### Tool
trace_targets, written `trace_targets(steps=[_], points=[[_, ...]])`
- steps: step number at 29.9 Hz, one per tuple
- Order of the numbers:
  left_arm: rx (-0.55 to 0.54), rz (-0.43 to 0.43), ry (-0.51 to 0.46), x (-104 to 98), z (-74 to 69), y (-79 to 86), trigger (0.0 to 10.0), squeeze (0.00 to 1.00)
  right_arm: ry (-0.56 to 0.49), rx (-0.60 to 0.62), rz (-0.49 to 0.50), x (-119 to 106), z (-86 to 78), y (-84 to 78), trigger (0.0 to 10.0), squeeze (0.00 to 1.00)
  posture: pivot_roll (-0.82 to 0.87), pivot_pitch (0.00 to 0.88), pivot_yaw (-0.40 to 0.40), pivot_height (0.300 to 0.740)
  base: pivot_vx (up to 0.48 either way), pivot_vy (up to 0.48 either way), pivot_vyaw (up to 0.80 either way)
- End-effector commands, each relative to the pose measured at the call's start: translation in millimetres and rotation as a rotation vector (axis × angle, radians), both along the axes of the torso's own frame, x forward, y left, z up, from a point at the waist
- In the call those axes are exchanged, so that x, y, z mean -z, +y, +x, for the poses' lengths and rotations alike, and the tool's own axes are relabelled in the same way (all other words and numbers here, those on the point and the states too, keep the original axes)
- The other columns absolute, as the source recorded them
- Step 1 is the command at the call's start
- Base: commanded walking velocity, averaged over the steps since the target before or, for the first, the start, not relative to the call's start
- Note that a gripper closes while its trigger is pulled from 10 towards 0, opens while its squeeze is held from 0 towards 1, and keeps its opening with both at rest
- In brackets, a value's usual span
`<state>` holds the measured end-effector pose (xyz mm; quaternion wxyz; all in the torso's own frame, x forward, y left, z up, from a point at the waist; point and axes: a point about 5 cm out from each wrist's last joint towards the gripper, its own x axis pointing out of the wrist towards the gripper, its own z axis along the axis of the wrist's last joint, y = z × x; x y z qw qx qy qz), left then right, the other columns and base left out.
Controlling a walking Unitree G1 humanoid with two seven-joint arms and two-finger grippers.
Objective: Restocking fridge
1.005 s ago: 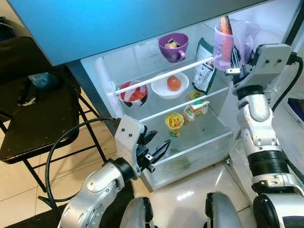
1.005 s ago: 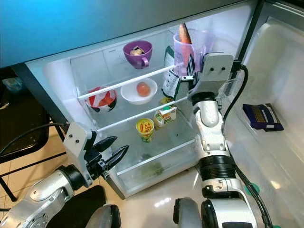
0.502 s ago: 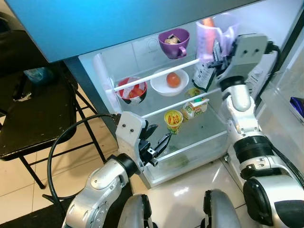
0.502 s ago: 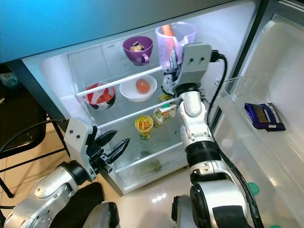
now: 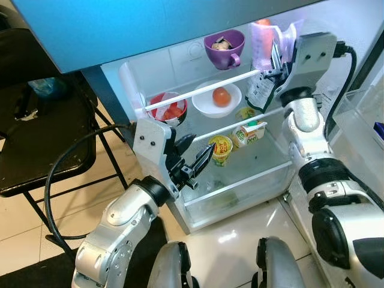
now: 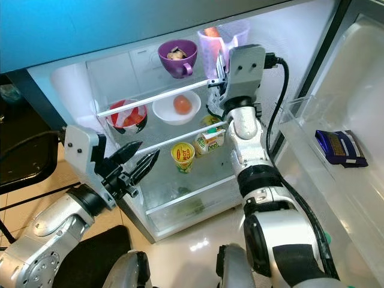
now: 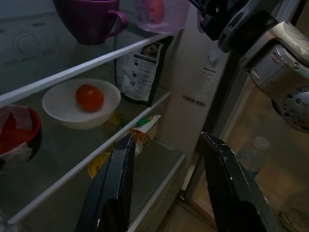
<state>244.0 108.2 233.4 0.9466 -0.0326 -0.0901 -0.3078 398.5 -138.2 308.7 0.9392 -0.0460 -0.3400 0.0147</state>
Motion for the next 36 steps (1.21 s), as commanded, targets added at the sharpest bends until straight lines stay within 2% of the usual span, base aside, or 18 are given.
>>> trace_targets(steps=[1,9,17,26,31,36], points=[[0.004,0.002,0.012,0,-3.8,0.7,10.0,0.0,-0.022,-0.017,0.007,-5,0.0,3.0,10.0,0.0,0.08,0.302,0.083,0.619,0.0,0.0,0.0],[-0.007,0.0,0.016,-6,-10.2,4.9,10.0,0.0,-0.019,-0.025,-0.01,-10,3.7,9.7,10.0,0.0,0.12,0.32,0.075,0.619,0.0,0.0,0.0],[-0.042,-0.029,-0.019,-17,-16.6,8.3,10.0,0.0,-0.001,-0.041,-0.012,-15,7.0,15.1,10.0,0.0,0.15,0.324,0.068,0.619,0.0,0.0,0.0],[-0.039,-0.023,-0.005,-18,-17.8,7.3,10.0,0.0,0.184,-0.075,-0.059,2,17.7,20.0,10.0,0.0,0.15,0.333,0.073,0.619,0.0,0.0,0.0],[-0.03,-0.024,-0.003,-19,-16.9,5.1,10.0,0.0,0.275,-0.086,-0.023,12,21.7,15.6,10.0,0.0,0.14,0.33,0.078,0.619,0.0,0.0,0.0],[-0.025,-0.024,0.0,-19,-16.6,4.0,10.0,0.0,0.338,-0.078,-0.051,17,24.3,12.3,10.0,0.0,0.14,0.328,0.08,0.619,0.0,0.0,0.0]])
